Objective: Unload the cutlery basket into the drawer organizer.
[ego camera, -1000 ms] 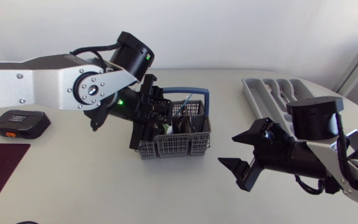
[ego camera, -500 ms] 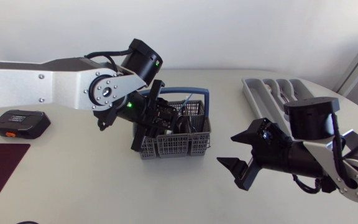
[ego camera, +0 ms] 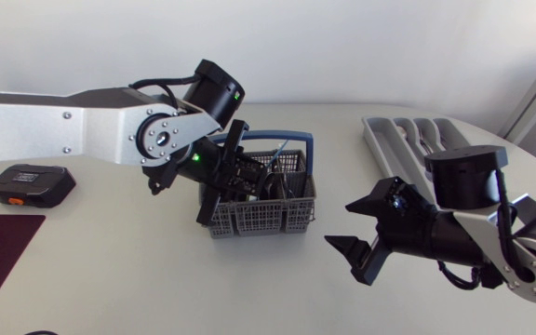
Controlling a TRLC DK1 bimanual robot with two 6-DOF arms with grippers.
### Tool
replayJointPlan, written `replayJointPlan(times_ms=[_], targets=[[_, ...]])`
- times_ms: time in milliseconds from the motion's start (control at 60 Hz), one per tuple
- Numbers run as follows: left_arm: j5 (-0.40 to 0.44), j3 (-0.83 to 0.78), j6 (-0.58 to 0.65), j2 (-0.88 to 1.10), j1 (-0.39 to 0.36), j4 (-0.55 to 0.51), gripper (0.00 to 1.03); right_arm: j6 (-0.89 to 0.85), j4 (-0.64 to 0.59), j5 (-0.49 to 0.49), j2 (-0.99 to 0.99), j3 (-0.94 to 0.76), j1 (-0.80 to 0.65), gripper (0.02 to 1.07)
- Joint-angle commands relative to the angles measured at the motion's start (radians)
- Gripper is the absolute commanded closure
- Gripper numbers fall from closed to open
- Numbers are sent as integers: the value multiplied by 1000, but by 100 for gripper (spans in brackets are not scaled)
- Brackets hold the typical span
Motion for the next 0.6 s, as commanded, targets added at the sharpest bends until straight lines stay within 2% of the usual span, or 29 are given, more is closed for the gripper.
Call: replayJointPlan(times_ms=[0, 217, 583], targets=[[-6, 11, 42, 32, 2, -17, 100, -21, 13, -2, 9, -27, 3, 15], [-7, 7, 40, -26, 6, -17, 100, -20, 10, -2, 2, -29, 5, 15], [-27, -56, 19, -260, 4, -20, 100, -9, -25, 1, -49, -33, 12, 15]])
